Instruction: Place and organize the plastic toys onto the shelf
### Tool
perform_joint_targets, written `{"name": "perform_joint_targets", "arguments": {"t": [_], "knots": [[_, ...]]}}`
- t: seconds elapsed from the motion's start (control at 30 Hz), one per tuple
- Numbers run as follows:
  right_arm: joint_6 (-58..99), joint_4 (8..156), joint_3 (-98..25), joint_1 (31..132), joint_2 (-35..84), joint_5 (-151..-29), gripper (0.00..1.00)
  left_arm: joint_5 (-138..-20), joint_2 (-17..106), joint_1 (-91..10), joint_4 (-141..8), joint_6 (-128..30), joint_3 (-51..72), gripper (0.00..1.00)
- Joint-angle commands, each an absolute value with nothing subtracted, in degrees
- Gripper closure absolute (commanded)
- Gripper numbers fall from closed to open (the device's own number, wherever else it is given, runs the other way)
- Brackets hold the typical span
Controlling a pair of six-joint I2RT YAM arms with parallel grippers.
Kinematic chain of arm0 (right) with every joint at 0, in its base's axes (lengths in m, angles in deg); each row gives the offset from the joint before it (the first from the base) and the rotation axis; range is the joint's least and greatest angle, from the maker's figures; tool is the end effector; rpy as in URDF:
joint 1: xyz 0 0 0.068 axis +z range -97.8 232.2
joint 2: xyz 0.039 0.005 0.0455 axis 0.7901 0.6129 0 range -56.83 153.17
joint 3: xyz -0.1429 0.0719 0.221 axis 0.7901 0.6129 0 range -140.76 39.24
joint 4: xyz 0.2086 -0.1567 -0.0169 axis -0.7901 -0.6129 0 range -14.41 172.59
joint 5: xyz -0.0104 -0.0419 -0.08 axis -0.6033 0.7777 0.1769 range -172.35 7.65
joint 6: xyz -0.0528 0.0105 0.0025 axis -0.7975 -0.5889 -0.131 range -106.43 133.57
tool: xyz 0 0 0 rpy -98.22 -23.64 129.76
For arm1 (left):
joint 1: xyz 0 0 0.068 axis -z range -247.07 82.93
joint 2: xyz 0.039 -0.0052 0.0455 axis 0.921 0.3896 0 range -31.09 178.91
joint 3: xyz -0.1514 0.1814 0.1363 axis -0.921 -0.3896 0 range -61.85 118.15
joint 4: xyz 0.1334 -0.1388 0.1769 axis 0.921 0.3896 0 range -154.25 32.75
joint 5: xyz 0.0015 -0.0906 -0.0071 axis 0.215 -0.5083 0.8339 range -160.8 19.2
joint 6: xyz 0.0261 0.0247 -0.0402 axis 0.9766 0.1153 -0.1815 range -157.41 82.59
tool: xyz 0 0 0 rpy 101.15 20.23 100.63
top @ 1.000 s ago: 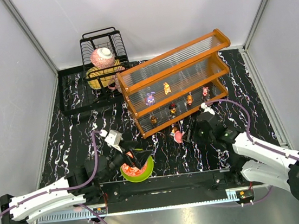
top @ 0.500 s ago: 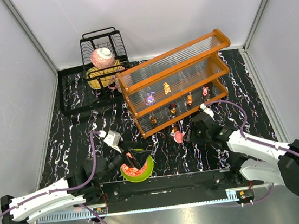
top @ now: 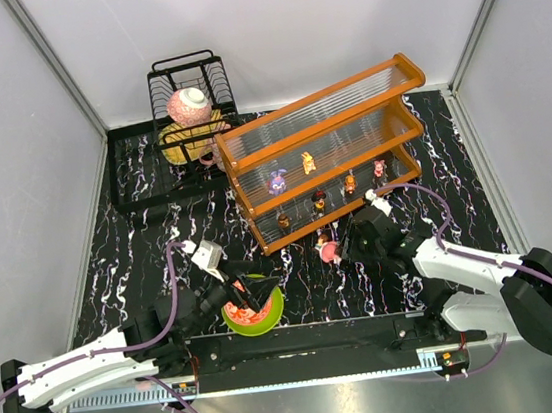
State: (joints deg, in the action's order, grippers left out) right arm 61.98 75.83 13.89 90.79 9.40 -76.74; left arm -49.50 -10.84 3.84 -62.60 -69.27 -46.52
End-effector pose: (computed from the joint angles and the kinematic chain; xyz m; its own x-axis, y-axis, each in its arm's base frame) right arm 0.1678 0.1293 0.1592 -0.8092 0.3064 -0.5013 0.0540 0.8885 0.4558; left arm 0.0541 -0.1168 0.2314 -0.4343 -0.2489 -0.8657 0.6278 0.6056 -0.4890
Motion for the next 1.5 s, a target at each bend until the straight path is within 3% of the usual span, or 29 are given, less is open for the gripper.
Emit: {"name": "perform_joint_targets", "arguments": {"t": [0.0, 0.3, 0.5, 1.2, 1.47], "knots": [[60.2, 78.5, 14.2, 91.2, 9.3, -73.5, 0.56, -48.5, -10.4, 3.6, -65.1, -69.7, -46.8, 0.01], [59.9, 78.6, 14.8, 91.0, 8.6, -73.7, 0.56, -48.8, -9.0, 3.6, -66.3, -69.5, -46.5, 0.01], [61.5, 77.7, 15.2, 91.1, 7.2, -75.0, 0.48, -49.0, -8.4, 3.6, -67.0, -69.4, -46.4, 0.01], [66.2, 79.0, 18.0, 91.1, 5.1, -77.9, 0.57, -49.4, -9.0, 3.6, -67.1, -69.8, -46.9, 0.01], [67.2, 79.9, 18.1, 91.1, 5.8, -79.0, 0.53, -49.1, -9.3, 3.6, -66.8, -69.8, -47.1, 0.01]]}}
